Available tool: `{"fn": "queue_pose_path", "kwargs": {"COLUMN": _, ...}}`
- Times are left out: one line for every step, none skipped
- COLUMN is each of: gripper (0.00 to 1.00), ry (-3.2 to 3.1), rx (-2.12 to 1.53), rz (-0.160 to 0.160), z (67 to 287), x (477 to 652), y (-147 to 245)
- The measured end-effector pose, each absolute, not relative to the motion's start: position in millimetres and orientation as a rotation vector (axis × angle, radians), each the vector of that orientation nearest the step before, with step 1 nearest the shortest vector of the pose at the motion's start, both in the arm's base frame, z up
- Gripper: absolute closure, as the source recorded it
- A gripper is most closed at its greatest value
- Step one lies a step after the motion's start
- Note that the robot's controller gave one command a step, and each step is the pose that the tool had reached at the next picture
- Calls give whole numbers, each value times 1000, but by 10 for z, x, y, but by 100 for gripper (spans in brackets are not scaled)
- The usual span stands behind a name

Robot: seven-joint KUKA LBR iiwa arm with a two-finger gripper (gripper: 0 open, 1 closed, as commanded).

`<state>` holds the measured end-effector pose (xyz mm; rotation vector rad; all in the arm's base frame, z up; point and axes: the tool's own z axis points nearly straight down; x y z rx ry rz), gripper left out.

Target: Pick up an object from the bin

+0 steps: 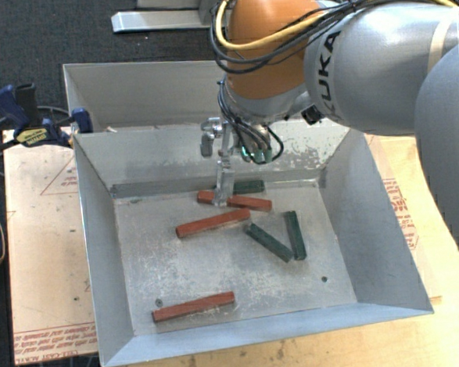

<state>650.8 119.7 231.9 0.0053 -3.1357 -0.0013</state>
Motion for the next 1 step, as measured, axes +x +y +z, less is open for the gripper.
{"fn": "queue_pose_path", "kwargs": {"gripper": 0, "ry": -3135, "rx": -186, "rz": -2, "z": 717, "x": 6291, "y": 761}}
